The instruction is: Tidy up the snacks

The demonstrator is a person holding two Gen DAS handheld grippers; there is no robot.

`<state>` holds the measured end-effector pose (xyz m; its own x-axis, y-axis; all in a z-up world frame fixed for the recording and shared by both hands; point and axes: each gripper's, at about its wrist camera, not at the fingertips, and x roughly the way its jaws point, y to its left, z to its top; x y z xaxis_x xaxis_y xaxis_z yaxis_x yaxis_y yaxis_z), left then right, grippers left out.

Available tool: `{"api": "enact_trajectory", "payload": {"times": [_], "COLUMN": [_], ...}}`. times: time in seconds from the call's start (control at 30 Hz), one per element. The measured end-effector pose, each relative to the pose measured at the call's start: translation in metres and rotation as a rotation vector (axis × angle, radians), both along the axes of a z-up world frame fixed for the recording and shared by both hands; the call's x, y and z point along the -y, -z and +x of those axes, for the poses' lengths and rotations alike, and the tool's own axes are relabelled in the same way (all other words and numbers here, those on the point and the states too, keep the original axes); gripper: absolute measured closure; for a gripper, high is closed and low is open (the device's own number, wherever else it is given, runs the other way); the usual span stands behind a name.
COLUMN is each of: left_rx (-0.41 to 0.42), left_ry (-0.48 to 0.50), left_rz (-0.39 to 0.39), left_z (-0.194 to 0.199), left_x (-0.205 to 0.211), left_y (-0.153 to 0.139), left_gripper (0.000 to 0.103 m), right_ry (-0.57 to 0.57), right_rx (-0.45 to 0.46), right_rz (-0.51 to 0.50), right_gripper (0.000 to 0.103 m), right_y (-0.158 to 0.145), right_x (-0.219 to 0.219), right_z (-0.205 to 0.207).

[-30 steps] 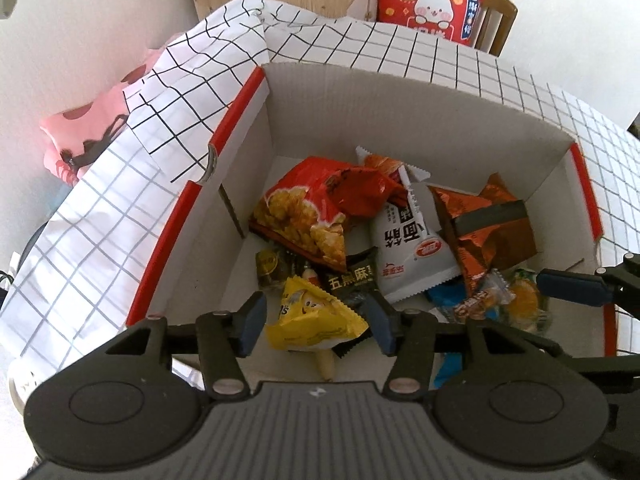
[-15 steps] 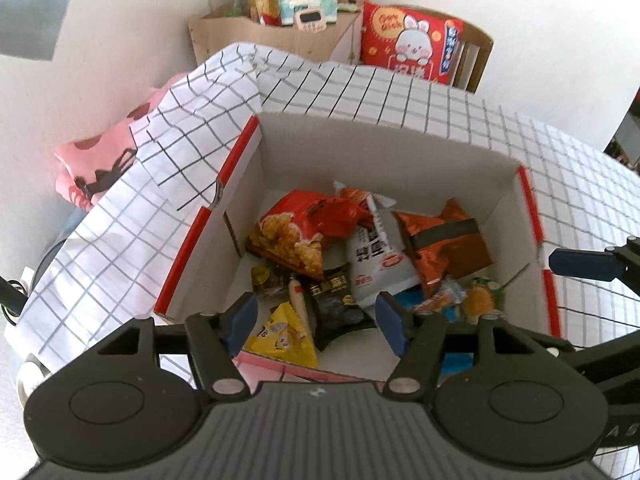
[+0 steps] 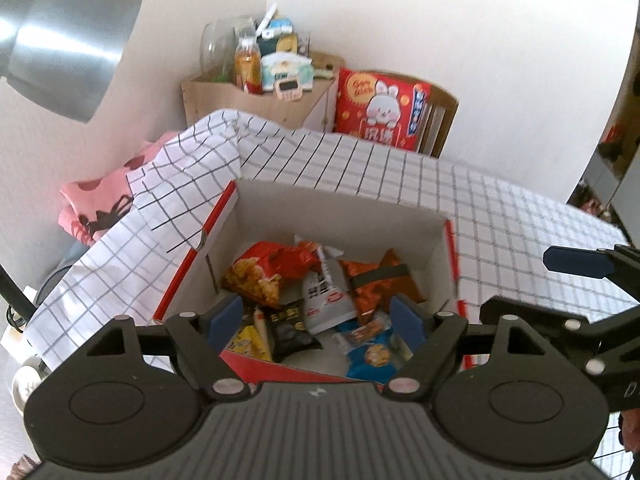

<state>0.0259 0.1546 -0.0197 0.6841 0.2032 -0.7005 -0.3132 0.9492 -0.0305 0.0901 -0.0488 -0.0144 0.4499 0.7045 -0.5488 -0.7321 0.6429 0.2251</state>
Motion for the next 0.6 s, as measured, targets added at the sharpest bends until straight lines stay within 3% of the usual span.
{"api": "enact_trajectory", "payload": {"times": [0.2,0.33,0.6], "left_rx": [0.056,0.092,0.134], "left_ry": [0.006,0.003,0.008], "left_rz": [0.022,0.019,0.013], "left_z": [-0.016,-0.027,-0.045], "left_x": [0.02,0.028,0.042], "left_y": [-0.013,-0.019,-0.025], "left_gripper": [0.016,0.003,0.003], "right_ry": [0.032,0.058,0.147], "right_rx": [0.04,0.056,0.045], "right_rz": [0.068,0.101,0.136], "right_gripper": [0.0,0.0,0.0], "right_y": [-0.014,-0.016,-0.012], "right_x": [0.027,0.043,0.062], "right_z": [-0.012,-0.02,-0.03]}}
